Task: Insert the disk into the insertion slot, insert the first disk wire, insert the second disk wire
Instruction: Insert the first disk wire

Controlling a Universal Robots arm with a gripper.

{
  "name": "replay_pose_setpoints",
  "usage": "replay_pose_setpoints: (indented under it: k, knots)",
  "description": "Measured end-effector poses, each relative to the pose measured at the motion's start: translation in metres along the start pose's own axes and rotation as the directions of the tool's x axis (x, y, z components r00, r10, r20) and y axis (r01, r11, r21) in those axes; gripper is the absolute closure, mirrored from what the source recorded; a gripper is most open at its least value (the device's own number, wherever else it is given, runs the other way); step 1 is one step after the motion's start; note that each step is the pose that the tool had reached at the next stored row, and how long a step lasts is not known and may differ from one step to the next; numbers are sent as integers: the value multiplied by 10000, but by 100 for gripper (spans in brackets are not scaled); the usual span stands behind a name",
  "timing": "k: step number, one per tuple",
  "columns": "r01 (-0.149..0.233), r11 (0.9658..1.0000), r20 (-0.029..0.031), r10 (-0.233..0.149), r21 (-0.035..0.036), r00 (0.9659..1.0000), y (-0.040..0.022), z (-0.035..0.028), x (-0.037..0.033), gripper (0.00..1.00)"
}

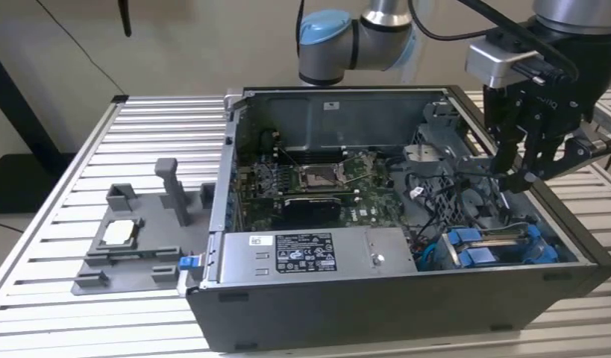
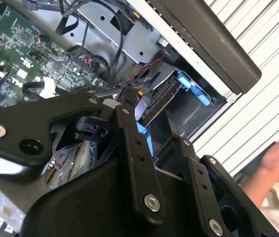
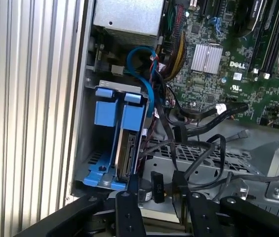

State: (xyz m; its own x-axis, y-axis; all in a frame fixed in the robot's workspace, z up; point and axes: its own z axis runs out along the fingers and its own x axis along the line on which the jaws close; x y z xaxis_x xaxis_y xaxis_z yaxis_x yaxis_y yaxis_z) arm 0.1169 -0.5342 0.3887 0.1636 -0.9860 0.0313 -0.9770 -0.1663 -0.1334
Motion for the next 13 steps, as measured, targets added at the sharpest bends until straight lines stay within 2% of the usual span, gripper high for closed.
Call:
replay_pose_setpoints:
  k: [5, 7, 9, 10, 11, 13]
  knots:
    - [65, 10000, -77, -65, 21, 9999, 10, 23, -9, 59]
    - [70, 10000, -86, -70, 44, 9999, 10, 26, -12, 62]
    - [70, 9999, -96, -69, 73, 9999, 12, 31, -13, 74]
    - [71, 9999, -102, -70, 86, 9999, 12, 32, -13, 74]
    - [71, 9999, -104, -70, 91, 9999, 12, 33, -13, 80]
    - [71, 9999, -105, -70, 93, 9999, 12, 34, -13, 81]
